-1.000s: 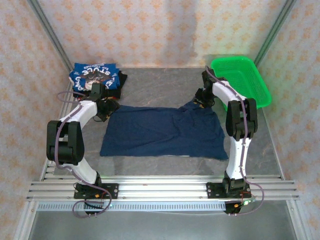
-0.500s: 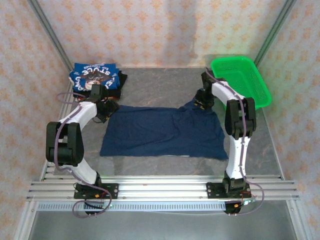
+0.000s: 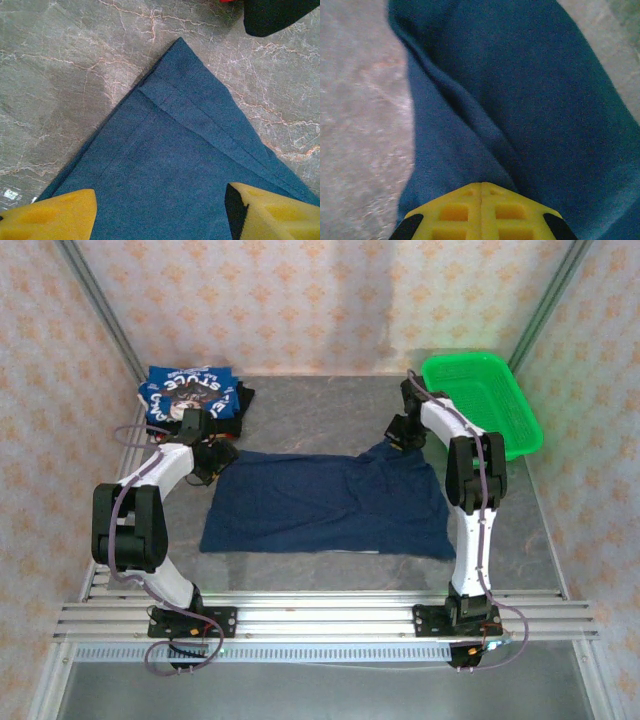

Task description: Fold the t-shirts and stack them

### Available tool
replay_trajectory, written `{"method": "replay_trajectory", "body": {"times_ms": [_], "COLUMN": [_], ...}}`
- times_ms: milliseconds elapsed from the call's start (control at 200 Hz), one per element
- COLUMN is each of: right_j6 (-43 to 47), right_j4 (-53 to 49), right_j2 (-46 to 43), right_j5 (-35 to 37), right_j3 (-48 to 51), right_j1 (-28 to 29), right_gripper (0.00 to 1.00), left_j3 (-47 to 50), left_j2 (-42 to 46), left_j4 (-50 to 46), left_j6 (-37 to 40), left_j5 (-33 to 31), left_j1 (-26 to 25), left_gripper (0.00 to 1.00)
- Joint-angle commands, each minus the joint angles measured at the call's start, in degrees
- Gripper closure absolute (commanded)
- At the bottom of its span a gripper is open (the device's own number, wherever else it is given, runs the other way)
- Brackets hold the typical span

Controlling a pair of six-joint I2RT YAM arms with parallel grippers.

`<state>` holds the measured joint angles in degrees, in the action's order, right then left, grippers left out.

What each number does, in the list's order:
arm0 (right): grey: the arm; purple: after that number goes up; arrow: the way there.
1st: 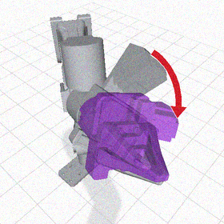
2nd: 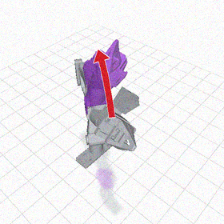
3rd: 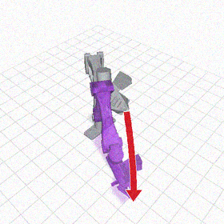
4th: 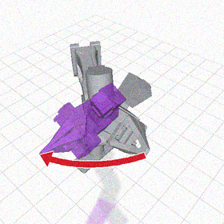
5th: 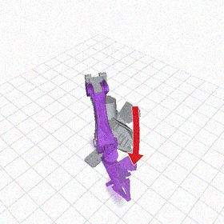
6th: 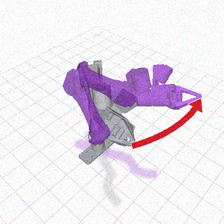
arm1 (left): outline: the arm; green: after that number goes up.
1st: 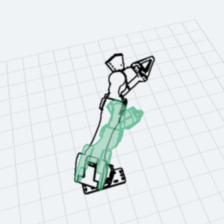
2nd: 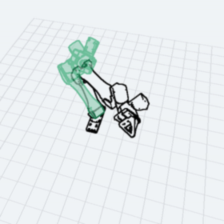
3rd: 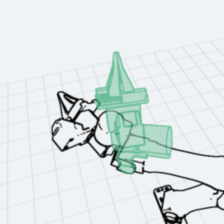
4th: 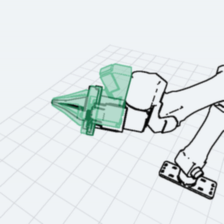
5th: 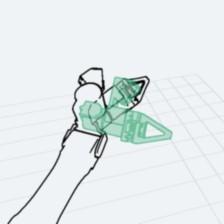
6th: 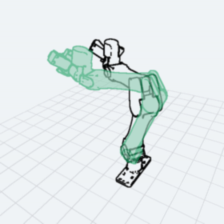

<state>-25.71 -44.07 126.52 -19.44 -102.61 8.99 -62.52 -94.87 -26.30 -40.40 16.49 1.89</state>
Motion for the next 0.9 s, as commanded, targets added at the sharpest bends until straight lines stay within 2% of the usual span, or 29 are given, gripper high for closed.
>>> {"method": "replay_trajectory", "body": {"times_ms": [0, 140, 245, 340, 400, 590, 896], "right_j6": [-1.16, -2.74, -1.29, 0.63, 1.48, 2.30, 1.73], "right_j4": [0.25, 1.91, -2.92, -5.84, -5.69, -4.93, -4.30], "right_j2": [-0.05, 0.55, 1.62, -0.30, -2.19, -2.86, -1.29], "right_j5": [-1.14, -2.43, -1.98, 0.45, 1.94, 3.71, 5.27], "right_j3": [-3.13, -4.59, -8.09, -5.90, -2.59, 2.43, 2.93], "right_j1": [0.59, 0.63, 0.67, 0.65, 0.67, 0.67, 0.76], "right_gripper": [1.00, 1.00, 1.00, 0.72, 0.63, 0.62, 0.63], "left_j3": [-0.76, -0.50, -0.66, -0.16, 0.07, 1.17, 0.97], "left_j2": [0.04, -0.05, -0.04, 0.39, 0.32, -0.44, 0.03], "left_j4": [-0.77, -0.53, -0.90, -0.68, -0.61, 0.97, 0.02], "left_j6": [0.98, 1.03, 1.27, 1.54, 1.73, 0.95, 1.62], "left_j5": [-1.05, -0.76, -0.67, -0.54, -0.41, 0.50, -0.02], "left_j1": [0.39, 0.39, 0.39, 0.35, 0.40, 0.31, 0.31], "left_gripper": [0.31, 0.31, 0.31, 0.31, 0.31, 0.31, 0.31]}}
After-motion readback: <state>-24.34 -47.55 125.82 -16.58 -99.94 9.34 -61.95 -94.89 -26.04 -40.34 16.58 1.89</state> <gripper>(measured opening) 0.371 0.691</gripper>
